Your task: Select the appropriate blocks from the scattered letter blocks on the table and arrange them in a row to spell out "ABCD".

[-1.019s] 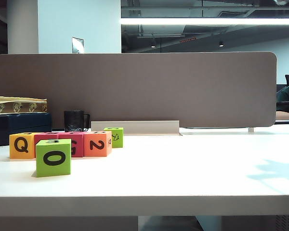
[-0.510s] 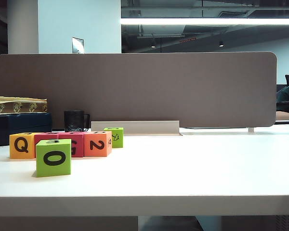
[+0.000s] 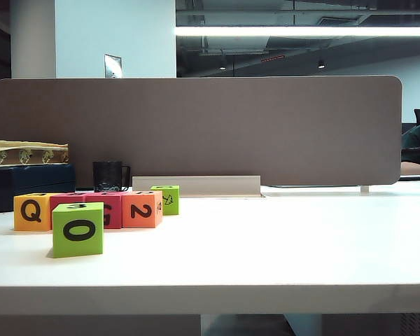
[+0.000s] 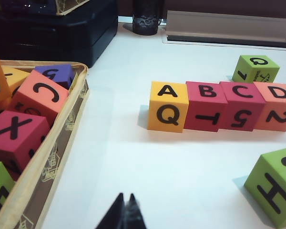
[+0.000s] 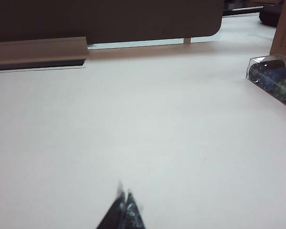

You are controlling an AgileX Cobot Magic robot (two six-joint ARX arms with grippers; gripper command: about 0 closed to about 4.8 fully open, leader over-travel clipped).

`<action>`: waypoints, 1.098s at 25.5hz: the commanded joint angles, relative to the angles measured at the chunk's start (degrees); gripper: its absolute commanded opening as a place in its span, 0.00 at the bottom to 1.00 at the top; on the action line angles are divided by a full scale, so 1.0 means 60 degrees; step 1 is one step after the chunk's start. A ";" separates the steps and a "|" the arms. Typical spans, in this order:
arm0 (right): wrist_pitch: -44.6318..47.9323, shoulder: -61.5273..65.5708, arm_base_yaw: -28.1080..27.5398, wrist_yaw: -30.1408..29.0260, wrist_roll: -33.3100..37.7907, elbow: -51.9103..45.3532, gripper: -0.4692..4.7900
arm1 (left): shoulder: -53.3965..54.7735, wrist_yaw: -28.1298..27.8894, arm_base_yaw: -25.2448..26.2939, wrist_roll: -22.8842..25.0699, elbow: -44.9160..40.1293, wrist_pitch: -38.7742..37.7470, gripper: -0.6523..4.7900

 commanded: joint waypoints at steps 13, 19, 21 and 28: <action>-0.1840 -0.1268 -0.0368 0.0033 0.0000 -0.0335 0.09 | 0.0004 0.0040 0.0004 -0.0029 0.0015 -0.0062 0.11; -0.1836 -0.1501 -0.0412 -0.0018 -0.0011 -0.0335 0.09 | 0.0004 0.0044 0.0004 -0.0033 0.0015 -0.0062 0.11; -0.1840 -0.1501 -0.0401 -0.0080 -0.0015 -0.0335 0.09 | 0.0004 0.0040 0.0004 -0.0033 0.0015 -0.0062 0.11; -0.1821 -0.1501 -0.0404 -0.0066 -0.0007 -0.0335 0.09 | 0.0004 0.0040 0.0004 -0.0033 0.0015 -0.0062 0.11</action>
